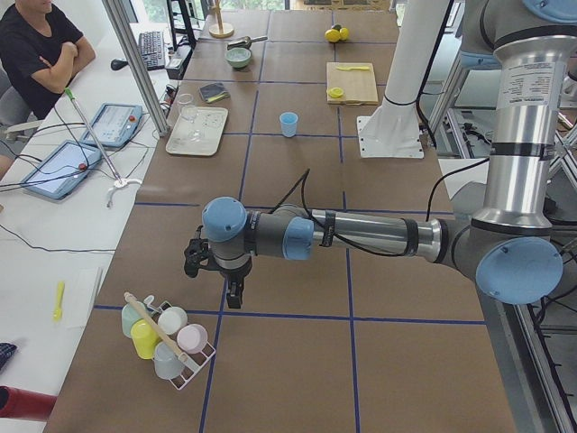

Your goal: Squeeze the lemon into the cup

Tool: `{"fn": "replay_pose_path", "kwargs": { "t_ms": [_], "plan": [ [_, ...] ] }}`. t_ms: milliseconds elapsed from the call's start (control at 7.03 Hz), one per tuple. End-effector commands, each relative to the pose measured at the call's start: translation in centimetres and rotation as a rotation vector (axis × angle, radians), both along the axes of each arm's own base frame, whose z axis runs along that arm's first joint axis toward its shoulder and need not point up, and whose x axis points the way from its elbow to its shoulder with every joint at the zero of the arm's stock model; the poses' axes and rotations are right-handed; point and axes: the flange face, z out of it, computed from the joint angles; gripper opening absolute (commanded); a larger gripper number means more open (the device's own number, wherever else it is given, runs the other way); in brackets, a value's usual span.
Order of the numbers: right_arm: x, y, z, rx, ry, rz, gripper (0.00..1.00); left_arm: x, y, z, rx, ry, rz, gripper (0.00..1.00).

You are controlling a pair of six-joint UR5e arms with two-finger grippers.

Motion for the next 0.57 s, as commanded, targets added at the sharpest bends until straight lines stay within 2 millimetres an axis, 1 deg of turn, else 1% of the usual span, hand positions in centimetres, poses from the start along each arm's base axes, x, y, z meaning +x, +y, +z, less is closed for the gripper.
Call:
{"fn": "replay_pose_path", "kwargs": {
  "t_ms": [0,284,427],
  "plan": [
    [0.0,0.0,0.0,0.003,-0.001,0.000,1.00,0.0,0.1,-0.2,0.006,-0.002,0.001,1.00],
    [0.0,0.0,-0.2,0.009,-0.006,-0.001,1.00,0.0,-0.1,-1.5,0.030,-0.001,-0.001,1.00],
    [-0.1,-0.1,-0.9,0.023,-0.005,-0.002,1.00,0.5,-0.2,-2.7,0.052,0.000,0.006,1.00]
  ]
}}
